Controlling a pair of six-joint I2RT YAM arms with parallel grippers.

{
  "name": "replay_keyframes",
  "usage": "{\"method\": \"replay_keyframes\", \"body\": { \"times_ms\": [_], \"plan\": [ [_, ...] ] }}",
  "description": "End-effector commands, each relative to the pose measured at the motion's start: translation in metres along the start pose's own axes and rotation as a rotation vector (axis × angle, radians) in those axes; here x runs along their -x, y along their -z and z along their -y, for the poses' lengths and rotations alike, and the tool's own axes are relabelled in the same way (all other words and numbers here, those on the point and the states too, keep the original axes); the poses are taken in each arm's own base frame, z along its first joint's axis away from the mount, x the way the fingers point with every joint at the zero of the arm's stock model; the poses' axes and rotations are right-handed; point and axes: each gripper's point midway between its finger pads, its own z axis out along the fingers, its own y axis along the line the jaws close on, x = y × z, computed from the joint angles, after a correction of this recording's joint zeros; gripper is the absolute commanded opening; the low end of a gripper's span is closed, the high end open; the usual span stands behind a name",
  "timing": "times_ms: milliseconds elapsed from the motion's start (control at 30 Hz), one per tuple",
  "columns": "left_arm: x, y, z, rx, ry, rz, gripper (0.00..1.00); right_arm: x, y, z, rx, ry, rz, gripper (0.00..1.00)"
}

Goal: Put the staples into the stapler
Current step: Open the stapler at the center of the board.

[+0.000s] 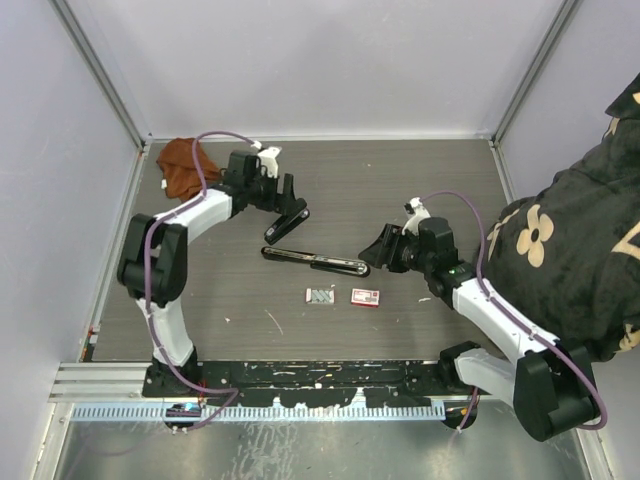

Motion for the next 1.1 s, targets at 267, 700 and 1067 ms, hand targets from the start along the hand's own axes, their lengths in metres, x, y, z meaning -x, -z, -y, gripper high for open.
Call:
{"method": "replay_keyframes", "body": {
  "times_ms": [267,700,1067],
  "plan": [
    [0.011,-0.043,0.01,-0.059,-0.281,-0.044,0.7,0.0,-0.001,-0.007,0.052,-0.002,0.03,0.59],
    [0.012,-0.047,0.01,-0.009,-0.407,-0.094,0.31,0.007,-0.004,-0.01,0.056,0.009,0.032,0.59],
    [-0.012,-0.057,0.01,0.027,-0.454,-0.189,0.32,0.005,0.0,-0.009,0.052,0.009,0.038,0.59]
  ]
}}
